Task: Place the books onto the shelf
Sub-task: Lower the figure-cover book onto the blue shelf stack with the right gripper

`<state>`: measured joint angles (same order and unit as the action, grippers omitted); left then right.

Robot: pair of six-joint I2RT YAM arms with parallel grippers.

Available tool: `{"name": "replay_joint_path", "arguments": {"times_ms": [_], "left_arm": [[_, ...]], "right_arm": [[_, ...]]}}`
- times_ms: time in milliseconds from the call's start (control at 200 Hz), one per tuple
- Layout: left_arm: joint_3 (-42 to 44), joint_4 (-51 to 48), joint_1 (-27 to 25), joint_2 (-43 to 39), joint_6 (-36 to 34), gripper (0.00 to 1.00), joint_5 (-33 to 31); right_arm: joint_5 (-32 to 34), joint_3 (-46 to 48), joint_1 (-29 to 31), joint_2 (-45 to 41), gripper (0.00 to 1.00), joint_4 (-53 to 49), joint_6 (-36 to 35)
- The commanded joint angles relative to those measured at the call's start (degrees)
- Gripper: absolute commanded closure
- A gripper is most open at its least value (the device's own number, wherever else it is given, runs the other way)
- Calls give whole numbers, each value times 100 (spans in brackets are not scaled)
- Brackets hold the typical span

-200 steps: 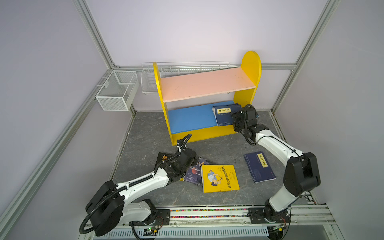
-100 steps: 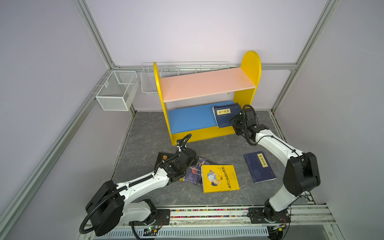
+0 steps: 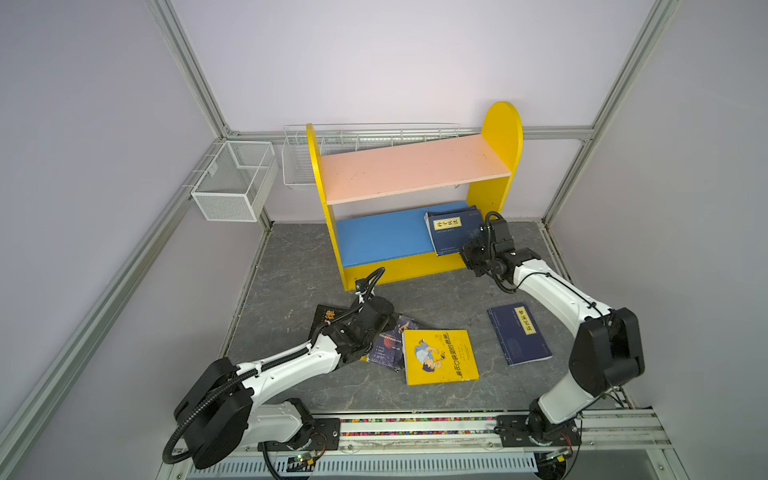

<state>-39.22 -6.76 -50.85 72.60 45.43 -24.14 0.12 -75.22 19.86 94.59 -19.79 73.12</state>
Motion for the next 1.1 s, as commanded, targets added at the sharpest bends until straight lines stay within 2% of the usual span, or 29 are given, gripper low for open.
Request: {"name": "replay_joint_path", "arguments": {"times_ms": [0,545,810,930,1095], "left_arm": [[-165,18,11,16,69,41,-33],[-137,-53,10,19,70,41,-117],[-190,9,13,206,80,41,-30],[-221,28,14,259,82,41,-17],[-226,75,9,269,78,41,-13]], "right_arm": [[-119,-28,-17,176,90,-175,119],[-16,-736,-283,752,90,14,95],[-174,-965,-365,938,90,203,132],[-175,-921,-304,884,90,134,115],[-87,-412,-130,553,90,182,181]]}}
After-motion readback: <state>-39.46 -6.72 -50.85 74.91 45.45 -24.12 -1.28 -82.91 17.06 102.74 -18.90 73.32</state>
